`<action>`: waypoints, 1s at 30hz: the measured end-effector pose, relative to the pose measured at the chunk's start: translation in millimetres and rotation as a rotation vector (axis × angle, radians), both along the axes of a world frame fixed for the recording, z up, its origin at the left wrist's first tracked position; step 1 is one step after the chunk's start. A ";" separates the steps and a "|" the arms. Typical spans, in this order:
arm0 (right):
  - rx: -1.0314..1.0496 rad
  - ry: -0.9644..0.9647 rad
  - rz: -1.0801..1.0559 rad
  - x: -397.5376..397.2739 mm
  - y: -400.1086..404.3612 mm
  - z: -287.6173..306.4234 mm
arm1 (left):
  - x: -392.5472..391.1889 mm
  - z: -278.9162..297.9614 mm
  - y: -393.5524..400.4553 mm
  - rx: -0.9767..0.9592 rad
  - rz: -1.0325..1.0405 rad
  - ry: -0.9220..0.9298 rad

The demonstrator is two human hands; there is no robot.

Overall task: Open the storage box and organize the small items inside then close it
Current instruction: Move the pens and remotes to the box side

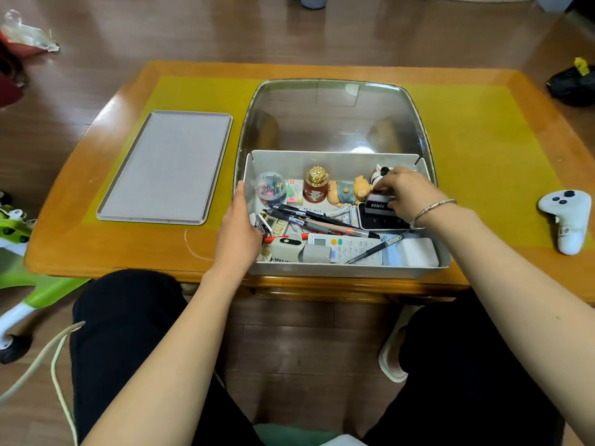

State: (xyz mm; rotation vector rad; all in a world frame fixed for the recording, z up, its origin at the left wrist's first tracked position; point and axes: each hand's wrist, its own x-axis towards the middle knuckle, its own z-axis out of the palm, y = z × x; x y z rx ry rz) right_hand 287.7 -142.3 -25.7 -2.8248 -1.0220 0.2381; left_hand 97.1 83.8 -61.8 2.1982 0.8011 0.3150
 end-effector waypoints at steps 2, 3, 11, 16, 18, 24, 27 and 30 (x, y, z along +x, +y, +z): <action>-0.016 -0.040 0.001 1.9 -3.2 -1.9 | 0.1 -0.2 -0.4 -0.035 0.014 -0.021; -0.040 -0.052 0.002 2.2 -4.8 -2.1 | 0.2 -0.5 -1.2 -0.046 0.021 -0.031; 0.016 0.154 0.107 -30.5 1.8 1.8 | 2.9 -2.3 -12.9 -0.056 0.051 -0.062; -0.219 0.203 0.178 -42.9 6.9 -5.0 | 0.0 2.5 -15.1 0.048 0.008 -0.094; -0.264 0.152 0.232 -45.6 9.3 -9.9 | -1.5 6.5 -17.2 0.124 -0.001 -0.090; -0.230 0.105 0.289 -52.8 22.1 -20.3 | -4.5 17.1 -14.2 0.494 -0.321 -0.073; -0.184 0.168 0.252 -49.9 24.8 -15.8 | 0.8 20.5 -7.2 0.348 -0.556 0.101; -0.105 0.324 0.240 -49.6 25.7 -13.6 | 6.9 22.3 -3.3 0.317 -0.659 0.251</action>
